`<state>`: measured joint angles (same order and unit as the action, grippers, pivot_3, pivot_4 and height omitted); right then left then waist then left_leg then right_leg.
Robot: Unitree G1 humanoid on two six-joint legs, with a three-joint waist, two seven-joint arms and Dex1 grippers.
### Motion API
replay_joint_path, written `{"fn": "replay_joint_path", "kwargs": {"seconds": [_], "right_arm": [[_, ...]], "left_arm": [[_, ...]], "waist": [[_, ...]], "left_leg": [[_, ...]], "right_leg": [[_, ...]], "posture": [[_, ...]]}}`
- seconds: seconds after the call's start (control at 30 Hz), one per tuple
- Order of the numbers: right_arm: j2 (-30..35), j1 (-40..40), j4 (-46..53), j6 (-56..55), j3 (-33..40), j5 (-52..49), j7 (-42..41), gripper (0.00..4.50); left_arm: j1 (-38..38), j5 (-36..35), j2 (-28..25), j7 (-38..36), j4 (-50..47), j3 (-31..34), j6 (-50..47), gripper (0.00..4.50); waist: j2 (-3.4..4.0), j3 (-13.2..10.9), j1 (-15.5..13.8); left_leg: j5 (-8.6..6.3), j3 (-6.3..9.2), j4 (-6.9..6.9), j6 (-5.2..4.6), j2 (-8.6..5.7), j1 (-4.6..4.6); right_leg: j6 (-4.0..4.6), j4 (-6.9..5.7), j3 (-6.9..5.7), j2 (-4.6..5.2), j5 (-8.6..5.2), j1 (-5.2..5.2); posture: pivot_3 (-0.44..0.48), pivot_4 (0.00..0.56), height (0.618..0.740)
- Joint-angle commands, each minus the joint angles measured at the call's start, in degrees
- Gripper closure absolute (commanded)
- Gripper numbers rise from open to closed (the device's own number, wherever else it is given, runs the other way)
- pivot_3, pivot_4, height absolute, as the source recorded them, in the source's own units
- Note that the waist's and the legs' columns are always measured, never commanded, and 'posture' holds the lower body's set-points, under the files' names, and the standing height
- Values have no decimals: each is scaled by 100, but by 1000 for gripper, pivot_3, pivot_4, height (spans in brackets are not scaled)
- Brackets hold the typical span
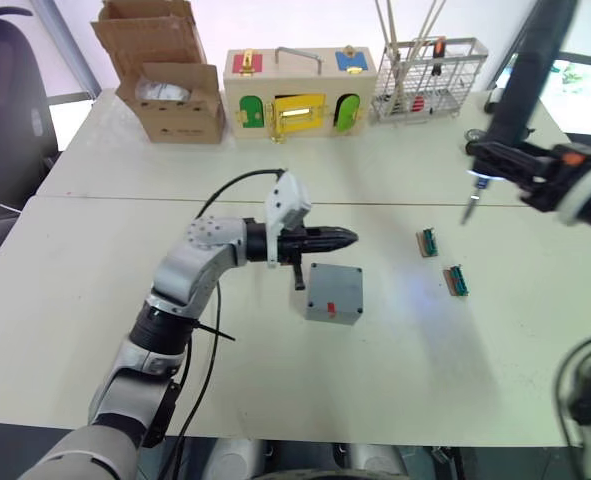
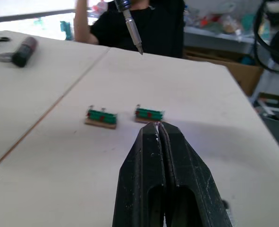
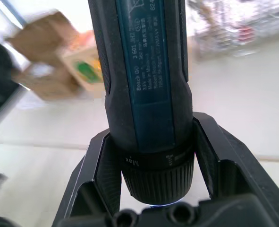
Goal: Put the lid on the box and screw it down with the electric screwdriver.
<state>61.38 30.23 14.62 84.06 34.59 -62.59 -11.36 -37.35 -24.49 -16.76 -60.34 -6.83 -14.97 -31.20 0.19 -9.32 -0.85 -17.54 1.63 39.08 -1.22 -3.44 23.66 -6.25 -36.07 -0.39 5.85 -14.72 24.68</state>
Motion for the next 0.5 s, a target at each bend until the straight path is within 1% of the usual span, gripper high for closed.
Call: {"fn": "replay_joint_path", "kwargs": {"seconds": [0.03, 0.13, 0.17, 0.2, 0.27, 0.37, 0.5], "right_arm": [[650, -475, -552, 621, 139, 120, -629, 2666], [1044, -1532, -943, 815, -160, 358, -1077, 2666], [1121, -1796, -1038, 844, -287, 346, -1274, 2666], [1121, -1890, -1164, 844, -414, 344, -1410, 2666], [1111, -1895, -1367, 843, -568, 410, -1602, 2666], [943, -1658, -1685, 796, -991, 627, -1709, 2666], [835, -1277, -2200, 627, -1426, 1095, -1763, 2666]], "left_arm": [[2, -30, 39, -60, -548, -345, -42, 4500], [30, 533, -32, 247, -1001, -906, 36, 4500], [56, 596, -47, 299, -1122, -993, 54, 4500], [95, 645, -87, 335, -1216, -1062, 29, 4500], [142, 745, -128, 425, -1344, -1172, -27, 4500], [247, 979, -310, 460, -1452, -1359, 57, 4500], [432, 964, -301, 616, -1538, -1371, -63, 4500]], "waist": [[0, 0, 16], [0, -1, 10], [-1, -2, 7], [3, -4, 15], [21, -13, 37], [59, -26, 47], [67, -24, 10]], "left_leg": [[-1, -5, 1, -2, 2, 3], [-6, -17, 12, -11, 1, -2], [-16, -16, 13, -30, 2, -9], [-16, -16, 14, -32, 2, -13], [-12, -18, 19, -31, 3, -19], [4, -27, 19, -38, 3, -31], [8, -23, 19, -35, 14, -31]], "right_leg": [[0, 3, 0, 1, 0, -1], [0, 8, 5, 5, 0, -2], [0, 5, 5, 5, 0, -8], [0, 1, 6, 5, 0, -11], [1, -7, 10, 4, 2, -10], [-2, -14, 18, 1, 13, -13], [-3, -17, 16, -16, 14, -14]], "posture": [[0, 150, 694], [0, 150, 694], [0, 150, 694], [0, 150, 694], [0, 150, 694], [0, 150, 694], [0, 150, 694]]}}
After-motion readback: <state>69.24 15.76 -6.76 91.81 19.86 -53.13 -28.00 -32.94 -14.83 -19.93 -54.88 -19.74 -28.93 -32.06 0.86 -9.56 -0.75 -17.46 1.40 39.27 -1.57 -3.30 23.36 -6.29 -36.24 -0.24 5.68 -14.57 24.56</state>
